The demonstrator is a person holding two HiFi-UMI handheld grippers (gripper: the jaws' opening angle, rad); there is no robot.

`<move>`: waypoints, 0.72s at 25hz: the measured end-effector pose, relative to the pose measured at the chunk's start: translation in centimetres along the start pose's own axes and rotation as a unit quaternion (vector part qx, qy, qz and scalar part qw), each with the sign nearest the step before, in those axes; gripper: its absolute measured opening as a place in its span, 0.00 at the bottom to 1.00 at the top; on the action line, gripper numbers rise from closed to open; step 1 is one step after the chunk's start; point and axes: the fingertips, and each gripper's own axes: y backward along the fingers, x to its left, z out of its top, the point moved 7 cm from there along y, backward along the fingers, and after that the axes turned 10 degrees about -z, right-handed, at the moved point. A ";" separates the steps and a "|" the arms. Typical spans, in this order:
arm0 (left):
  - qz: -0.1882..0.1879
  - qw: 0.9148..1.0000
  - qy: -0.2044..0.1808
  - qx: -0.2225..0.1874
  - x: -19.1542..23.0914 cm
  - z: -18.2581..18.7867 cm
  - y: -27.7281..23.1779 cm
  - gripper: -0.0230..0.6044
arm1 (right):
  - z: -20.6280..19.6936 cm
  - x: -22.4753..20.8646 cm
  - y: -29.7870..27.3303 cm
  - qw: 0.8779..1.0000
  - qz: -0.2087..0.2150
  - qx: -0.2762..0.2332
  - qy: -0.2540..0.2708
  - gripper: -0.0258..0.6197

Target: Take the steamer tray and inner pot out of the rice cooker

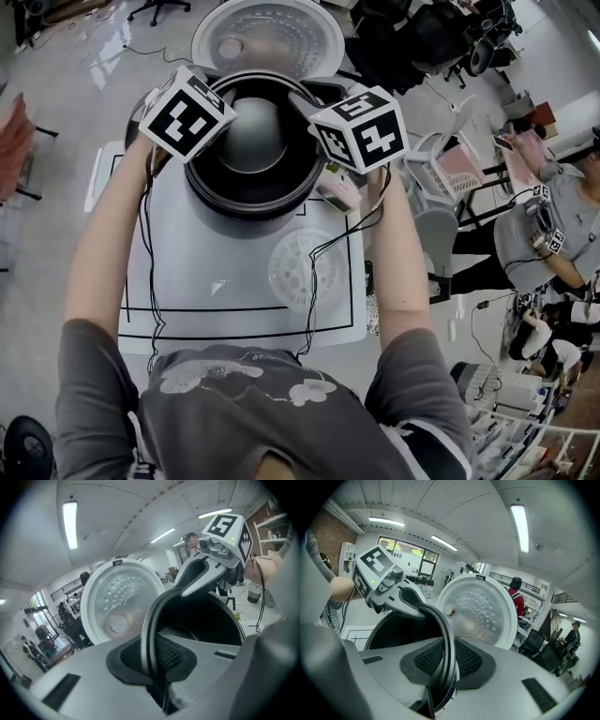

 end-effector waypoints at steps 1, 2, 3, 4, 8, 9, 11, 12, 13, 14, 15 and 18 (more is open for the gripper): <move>0.011 1.000 -0.007 -0.004 -0.1 0.5 0.8 0.10 | 0.5 0.1 0.7 1.000 -0.003 -0.008 0.000 0.19; 0.019 1.000 -0.011 -0.007 -0.3 0.9 1.5 0.10 | 0.9 0.2 1.4 1.000 -0.004 -0.016 0.001 0.18; 0.024 1.000 -0.011 -0.010 -0.5 1.1 2.3 0.10 | 1.2 0.5 2.0 1.000 -0.004 -0.024 0.001 0.18; 0.026 1.000 -0.007 -0.012 -0.8 1.2 3.0 0.10 | 1.6 0.7 2.6 0.999 -0.003 -0.032 0.003 0.18; 0.031 0.999 0.013 -0.032 -2.5 1.2 6.1 0.10 | 2.9 2.3 5.2 0.998 0.003 -0.061 0.024 0.18; 0.034 0.999 0.016 -0.036 -3.1 1.3 7.0 0.10 | 3.3 2.8 5.9 0.997 0.006 -0.068 0.032 0.18; 0.046 0.998 0.020 -0.039 -4.2 1.4 8.9 0.10 | 4.0 3.5 7.4 0.995 0.014 -0.083 0.046 0.18; 0.055 0.997 0.021 -0.040 -4.8 1.5 9.7 0.10 | 4.3 3.8 8.1 0.994 0.019 -0.090 0.052 0.18; 0.065 0.997 0.023 -0.040 -5.3 1.7 10.6 0.10 | 4.7 4.0 8.8 0.993 0.026 -0.099 0.055 0.18; 0.076 0.996 0.027 -0.042 -5.8 1.9 11.6 0.10 | 5.1 4.2 9.5 0.992 0.034 -0.109 0.057 0.18; 0.088 0.995 0.031 -0.043 -6.4 1.9 12.6 0.10 | 5.5 4.5 10.3 0.990 0.043 -0.119 0.057 0.18; 0.122 0.990 0.047 -0.045 -8.7 0.3 16.5 0.10 | 6.7 7.5 12.7 0.985 0.067 -0.144 0.063 0.18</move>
